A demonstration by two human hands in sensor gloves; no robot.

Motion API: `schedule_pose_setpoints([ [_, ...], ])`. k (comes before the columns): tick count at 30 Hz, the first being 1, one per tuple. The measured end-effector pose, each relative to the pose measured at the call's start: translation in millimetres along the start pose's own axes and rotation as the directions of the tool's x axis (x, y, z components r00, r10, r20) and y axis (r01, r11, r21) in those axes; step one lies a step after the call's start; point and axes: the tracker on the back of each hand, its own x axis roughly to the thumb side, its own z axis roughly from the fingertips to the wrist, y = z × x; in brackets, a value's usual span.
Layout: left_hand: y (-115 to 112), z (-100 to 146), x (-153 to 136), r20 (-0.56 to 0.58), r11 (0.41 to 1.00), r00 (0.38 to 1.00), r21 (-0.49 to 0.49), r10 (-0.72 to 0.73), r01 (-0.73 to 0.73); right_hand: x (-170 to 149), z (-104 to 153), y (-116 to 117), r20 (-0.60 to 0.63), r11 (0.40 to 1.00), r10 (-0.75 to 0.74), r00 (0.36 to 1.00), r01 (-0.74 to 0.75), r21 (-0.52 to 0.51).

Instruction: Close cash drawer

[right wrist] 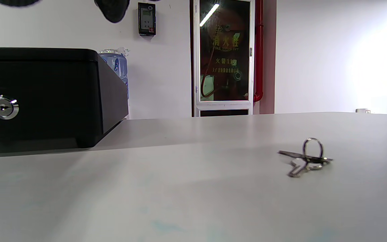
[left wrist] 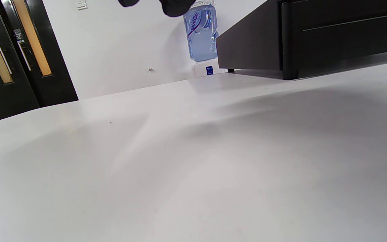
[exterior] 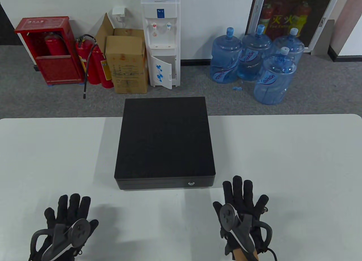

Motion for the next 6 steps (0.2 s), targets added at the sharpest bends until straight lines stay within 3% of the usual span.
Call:
schedule_pose_setpoints([
  [6, 0.1, 0.0, 0.5, 0.004, 1.000, 1.000, -0.001, 0.001, -0.001, -1.2, 0.4, -0.2, -0.003, 1.000, -0.004, 1.000, 0.004, -0.001],
])
